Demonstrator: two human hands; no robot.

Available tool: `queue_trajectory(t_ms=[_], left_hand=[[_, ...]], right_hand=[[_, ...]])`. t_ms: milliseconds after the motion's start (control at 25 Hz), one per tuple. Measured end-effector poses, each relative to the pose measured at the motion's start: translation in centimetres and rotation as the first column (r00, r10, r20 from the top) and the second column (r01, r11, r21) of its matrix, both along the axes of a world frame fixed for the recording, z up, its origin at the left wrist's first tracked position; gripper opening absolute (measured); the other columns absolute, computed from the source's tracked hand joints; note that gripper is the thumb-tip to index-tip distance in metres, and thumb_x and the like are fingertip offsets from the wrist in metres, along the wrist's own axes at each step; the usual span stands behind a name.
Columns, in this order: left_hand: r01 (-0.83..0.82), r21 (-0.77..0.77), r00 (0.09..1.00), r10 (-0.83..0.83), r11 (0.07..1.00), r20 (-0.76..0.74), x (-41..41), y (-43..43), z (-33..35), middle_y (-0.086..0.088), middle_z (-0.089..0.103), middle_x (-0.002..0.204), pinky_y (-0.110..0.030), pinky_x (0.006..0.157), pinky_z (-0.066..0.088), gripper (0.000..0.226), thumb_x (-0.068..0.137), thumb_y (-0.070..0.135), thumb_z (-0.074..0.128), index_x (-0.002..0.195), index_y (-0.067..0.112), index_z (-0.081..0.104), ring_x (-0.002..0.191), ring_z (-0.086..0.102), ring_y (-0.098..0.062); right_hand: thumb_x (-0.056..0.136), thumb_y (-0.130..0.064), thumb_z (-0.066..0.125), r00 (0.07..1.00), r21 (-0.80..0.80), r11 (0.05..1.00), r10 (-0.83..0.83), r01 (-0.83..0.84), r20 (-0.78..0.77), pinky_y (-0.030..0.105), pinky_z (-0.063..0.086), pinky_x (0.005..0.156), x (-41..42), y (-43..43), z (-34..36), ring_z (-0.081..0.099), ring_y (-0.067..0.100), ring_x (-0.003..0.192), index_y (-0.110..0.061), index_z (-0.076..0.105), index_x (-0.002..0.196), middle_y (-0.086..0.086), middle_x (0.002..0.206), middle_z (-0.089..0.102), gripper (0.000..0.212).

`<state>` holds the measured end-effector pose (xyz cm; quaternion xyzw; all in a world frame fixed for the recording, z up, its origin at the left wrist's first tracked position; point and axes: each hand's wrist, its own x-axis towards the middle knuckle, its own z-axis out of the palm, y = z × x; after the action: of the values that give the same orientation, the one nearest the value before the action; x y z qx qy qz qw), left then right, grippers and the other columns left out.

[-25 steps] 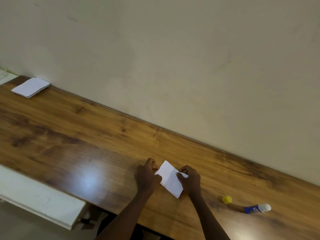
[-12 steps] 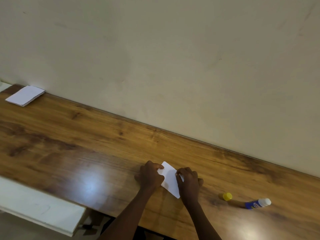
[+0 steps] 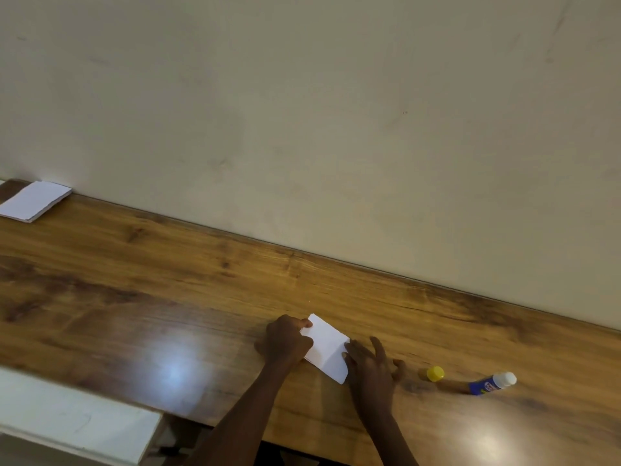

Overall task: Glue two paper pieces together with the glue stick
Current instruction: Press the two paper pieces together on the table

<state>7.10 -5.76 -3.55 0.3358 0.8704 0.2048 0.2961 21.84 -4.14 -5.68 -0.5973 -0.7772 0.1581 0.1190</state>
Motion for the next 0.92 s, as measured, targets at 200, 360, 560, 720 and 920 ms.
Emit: queue_trajectory(t_ms=[200,360,560,720,920], left_hand=[[-0.005,-0.015,1.0,0.006,1.0,0.031,-0.2,0.3,0.0,0.002,0.06,0.124,-0.046,0.098,0.038,0.035,0.076,0.021,0.066,0.11,0.028,0.062,0.114,0.051,-0.021],[0.02,-0.023,0.999,-0.019,1.0,0.041,-0.4,0.3,-0.1,0.002,0.059,0.127,-0.045,0.099,0.038,0.036,0.076,0.02,0.067,0.111,0.027,0.062,0.115,0.052,-0.021],[0.058,-0.03,0.984,-0.052,0.998,0.171,-1.5,0.6,0.1,-0.001,0.055,0.132,-0.04,0.098,0.045,0.038,0.076,0.007,0.065,0.111,0.023,0.063,0.115,0.053,-0.023],[0.106,-0.039,0.976,-0.096,0.994,0.197,-1.9,0.8,0.2,-0.003,0.053,0.134,-0.037,0.096,0.048,0.042,0.076,0.002,0.065,0.113,0.021,0.061,0.114,0.054,-0.023],[0.136,-0.037,0.97,-0.125,0.99,0.21,-2.1,0.6,0.0,-0.003,0.05,0.136,-0.041,0.097,0.047,0.048,0.076,-0.001,0.064,0.117,0.023,0.058,0.12,0.049,-0.024]], right_hand=[[0.086,-0.019,0.056,1.0,-0.04,0.999,-0.027,0.027,0.011,0.056,0.005,0.107,-0.1,-0.7,0.4,0.021,0.025,0.139,-0.021,0.058,0.117,-0.001,0.133,0.054,0.031],[0.089,-0.02,0.051,0.995,-0.078,0.996,0.056,-0.049,0.087,0.051,0.004,0.099,-0.1,-2.5,0.6,0.019,0.022,0.14,-0.029,0.054,0.12,-0.011,0.135,0.05,0.033],[0.024,-0.027,0.093,0.954,0.024,0.975,0.21,-0.22,0.213,0.045,0.054,0.057,-0.1,-3.3,2.1,0.07,0.019,0.085,-0.036,0.071,0.064,-0.02,0.077,0.073,0.046],[0.039,-0.024,0.088,0.901,0.009,0.925,0.367,-0.379,0.232,0.046,0.053,0.065,-1.3,-2.5,1.8,0.064,0.015,0.099,-0.043,0.068,0.084,-0.022,0.094,0.069,0.053],[0.073,-0.024,0.068,0.876,-0.023,0.911,0.402,-0.411,0.265,0.056,0.037,0.093,-3.3,0.2,1.7,0.042,0.024,0.126,-0.038,0.05,0.12,-0.01,0.128,0.054,0.052]])
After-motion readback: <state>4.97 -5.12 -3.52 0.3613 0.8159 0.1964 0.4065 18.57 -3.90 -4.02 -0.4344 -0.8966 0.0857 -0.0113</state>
